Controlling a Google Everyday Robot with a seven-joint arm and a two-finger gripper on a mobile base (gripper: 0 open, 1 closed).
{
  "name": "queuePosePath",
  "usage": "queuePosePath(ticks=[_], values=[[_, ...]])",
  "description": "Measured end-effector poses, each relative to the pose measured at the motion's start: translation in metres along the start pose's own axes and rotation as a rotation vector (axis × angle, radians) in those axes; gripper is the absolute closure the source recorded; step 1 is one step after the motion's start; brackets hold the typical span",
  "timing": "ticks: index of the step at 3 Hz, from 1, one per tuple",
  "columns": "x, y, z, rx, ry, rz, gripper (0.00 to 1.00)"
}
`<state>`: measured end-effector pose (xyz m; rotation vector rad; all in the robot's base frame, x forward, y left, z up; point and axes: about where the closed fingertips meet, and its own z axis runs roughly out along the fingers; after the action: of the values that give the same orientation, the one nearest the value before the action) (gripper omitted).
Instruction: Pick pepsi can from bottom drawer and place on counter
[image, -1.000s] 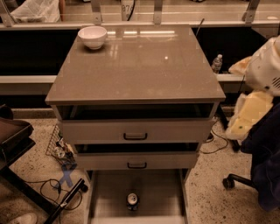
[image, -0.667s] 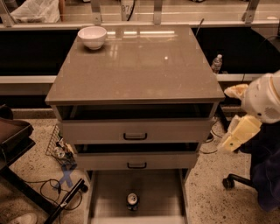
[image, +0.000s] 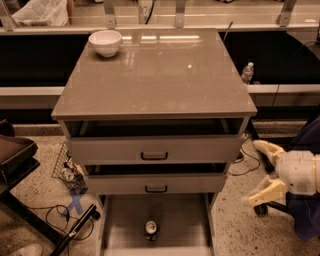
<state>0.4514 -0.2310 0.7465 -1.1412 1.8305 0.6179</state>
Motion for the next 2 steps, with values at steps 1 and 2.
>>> queuePosePath(ticks=[1, 2], values=[[0.028, 0.010, -0.007, -0.013, -0.128, -0.084, 0.00], [0.042, 0.020, -0.011, -0.045, -0.137, -0.179, 0.00]])
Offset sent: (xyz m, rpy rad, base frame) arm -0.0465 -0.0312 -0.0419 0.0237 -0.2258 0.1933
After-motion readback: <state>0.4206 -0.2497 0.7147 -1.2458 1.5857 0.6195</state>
